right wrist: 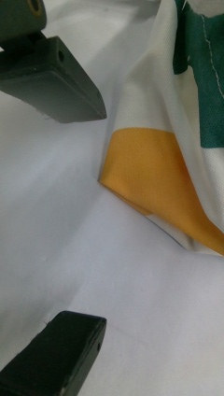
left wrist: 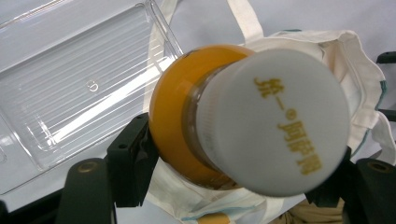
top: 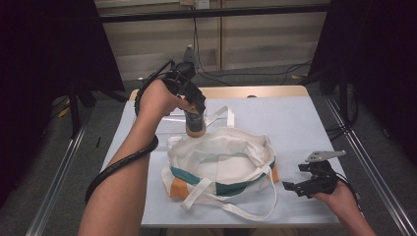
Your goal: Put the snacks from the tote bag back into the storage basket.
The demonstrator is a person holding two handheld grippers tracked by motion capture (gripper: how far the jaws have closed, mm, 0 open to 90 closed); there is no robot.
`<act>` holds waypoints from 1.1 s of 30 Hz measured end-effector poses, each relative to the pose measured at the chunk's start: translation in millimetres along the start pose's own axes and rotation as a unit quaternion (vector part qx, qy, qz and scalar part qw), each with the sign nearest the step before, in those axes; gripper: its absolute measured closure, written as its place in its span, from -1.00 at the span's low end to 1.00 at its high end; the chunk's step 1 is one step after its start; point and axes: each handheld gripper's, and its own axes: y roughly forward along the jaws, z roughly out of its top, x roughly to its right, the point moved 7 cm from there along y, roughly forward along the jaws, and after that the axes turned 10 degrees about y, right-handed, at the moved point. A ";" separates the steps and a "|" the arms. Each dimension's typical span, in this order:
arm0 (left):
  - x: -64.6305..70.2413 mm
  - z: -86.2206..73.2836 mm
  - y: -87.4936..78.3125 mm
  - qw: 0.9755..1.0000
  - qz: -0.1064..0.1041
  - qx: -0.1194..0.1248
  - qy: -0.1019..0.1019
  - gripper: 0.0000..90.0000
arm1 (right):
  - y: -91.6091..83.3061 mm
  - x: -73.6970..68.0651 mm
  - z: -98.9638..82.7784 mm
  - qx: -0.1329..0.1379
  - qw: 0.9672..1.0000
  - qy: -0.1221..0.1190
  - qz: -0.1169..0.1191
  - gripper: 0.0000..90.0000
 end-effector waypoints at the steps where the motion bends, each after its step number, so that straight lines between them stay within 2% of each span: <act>1: -1.4 0.1 0.9 1.000 0.001 0.000 0.000 -0.31 | 0.0 0.0 0.0 0.000 1.000 0.000 0.000 -0.95; 9: -9.0 2.2 7.3 1.000 -0.002 0.000 -0.013 -0.31 | -0.1 0.2 -0.2 -0.001 1.000 0.000 0.001 -0.95; 24: -18.1 6.9 14.0 1.000 0.005 -0.003 -0.018 -0.31 | 0.4 0.1 0.3 0.000 1.000 -0.002 0.000 -0.95; 33: -20.2 12.0 12.1 1.000 0.009 -0.003 -0.017 -0.31 | 1.1 -1.1 0.3 -0.002 1.000 -0.005 0.003 -0.95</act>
